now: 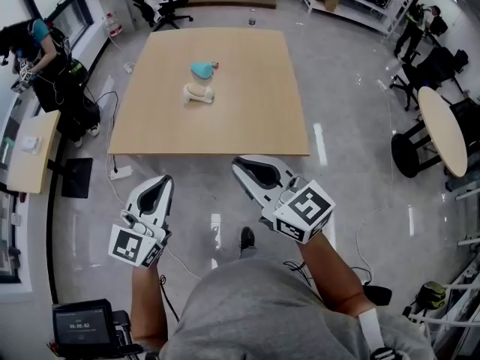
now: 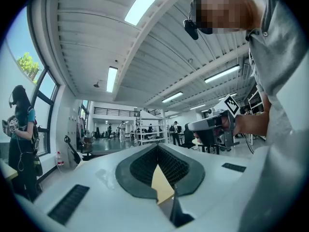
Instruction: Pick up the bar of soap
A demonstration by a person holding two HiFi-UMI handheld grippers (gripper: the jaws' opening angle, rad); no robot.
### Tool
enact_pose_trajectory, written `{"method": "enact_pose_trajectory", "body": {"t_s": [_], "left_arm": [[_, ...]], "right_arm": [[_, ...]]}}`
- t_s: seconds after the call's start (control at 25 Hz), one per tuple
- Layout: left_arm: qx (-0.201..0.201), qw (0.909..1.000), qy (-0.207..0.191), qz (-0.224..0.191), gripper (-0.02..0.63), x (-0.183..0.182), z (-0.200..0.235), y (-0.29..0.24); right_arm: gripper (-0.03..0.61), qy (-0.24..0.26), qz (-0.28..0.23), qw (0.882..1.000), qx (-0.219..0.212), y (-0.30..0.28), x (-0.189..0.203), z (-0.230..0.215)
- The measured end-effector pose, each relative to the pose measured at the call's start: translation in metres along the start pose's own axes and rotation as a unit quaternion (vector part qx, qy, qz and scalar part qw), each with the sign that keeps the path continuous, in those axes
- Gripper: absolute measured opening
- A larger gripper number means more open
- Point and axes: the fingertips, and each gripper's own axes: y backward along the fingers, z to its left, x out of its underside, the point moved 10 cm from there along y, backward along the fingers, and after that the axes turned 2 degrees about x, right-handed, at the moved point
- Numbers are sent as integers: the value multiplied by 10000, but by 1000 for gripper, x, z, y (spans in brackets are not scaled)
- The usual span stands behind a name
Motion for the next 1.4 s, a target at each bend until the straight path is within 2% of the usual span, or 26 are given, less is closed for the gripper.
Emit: {"method": "enact_pose_trajectory", "body": {"t_s": [0.48, 0.68, 0.84, 1.16, 1.4], "left_arm": [[-303, 9993, -101, 185, 6, 5, 53, -111], [-367, 9989, -68, 281, 6, 24, 74, -132], [-349, 9988, -33, 331, 6, 23, 96, -148], [-43, 9995, 40, 297, 5, 35, 180, -169], [355, 9993, -25, 132, 5, 32, 235, -187]], "right_arm": [[8, -76, 7, 9989, -455, -58, -11, -123], [8, -138, 28, 9984, -551, -86, 1, -150], [8, -212, 83, 9980, -595, -107, -1, -168], [8, -184, 92, 9994, -287, -176, -13, -183], [8, -109, -23, 9999, 98, -220, -28, -191]]}}
